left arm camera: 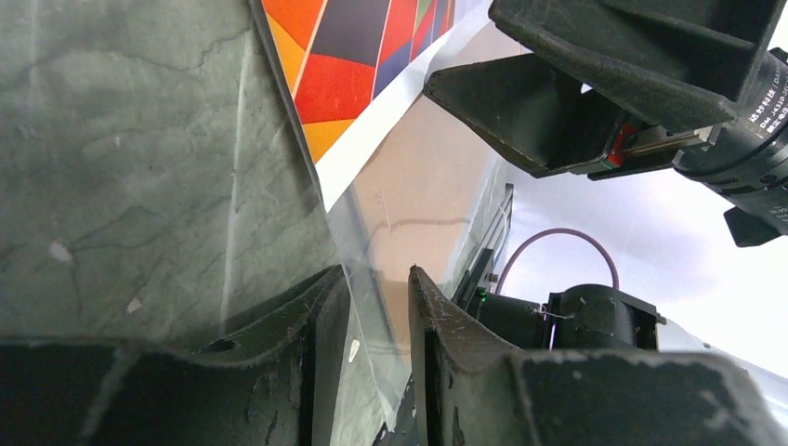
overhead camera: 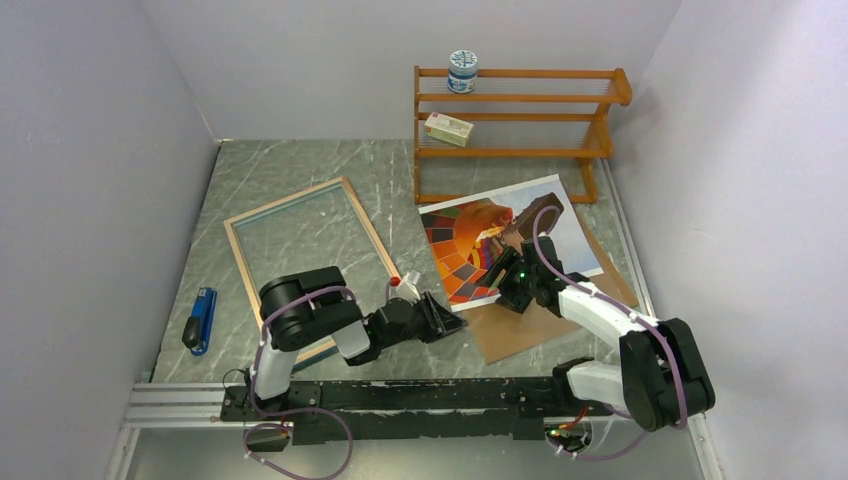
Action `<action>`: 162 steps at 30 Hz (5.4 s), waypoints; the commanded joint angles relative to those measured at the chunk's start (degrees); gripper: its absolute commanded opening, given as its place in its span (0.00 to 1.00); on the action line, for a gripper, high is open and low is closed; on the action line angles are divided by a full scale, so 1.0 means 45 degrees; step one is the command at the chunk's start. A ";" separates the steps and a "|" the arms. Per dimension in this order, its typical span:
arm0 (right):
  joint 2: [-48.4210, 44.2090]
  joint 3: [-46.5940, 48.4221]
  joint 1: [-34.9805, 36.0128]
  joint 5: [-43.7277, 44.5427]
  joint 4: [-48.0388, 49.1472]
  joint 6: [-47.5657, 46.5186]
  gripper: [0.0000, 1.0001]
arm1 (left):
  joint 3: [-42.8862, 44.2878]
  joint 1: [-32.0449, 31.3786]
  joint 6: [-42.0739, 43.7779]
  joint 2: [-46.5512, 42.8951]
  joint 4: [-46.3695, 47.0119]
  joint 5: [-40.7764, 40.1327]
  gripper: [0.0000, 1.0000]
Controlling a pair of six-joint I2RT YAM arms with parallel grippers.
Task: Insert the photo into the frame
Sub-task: Pick up the photo frame item at the center of the board.
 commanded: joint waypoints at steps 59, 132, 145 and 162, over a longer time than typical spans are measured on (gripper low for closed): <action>-0.3062 0.5502 0.0101 -0.0935 -0.3893 -0.2358 0.85 | 1.4746 0.0251 0.8470 -1.2337 -2.9303 -0.8169 0.03; 0.4788 0.8643 1.5785 1.5525 1.0676 -1.5523 0.78 | 1.8233 0.0246 0.6813 -1.0445 -2.9601 -1.3893 0.02; 0.5916 0.8290 1.5531 1.6433 1.5974 -1.9988 0.22 | 1.7827 0.0246 0.6202 -1.0794 -3.0017 -1.3306 0.03; 0.1843 0.6624 1.2638 1.2159 0.9999 -1.3530 0.00 | 1.7029 0.0247 0.8765 -1.0990 -2.7612 -1.2776 0.94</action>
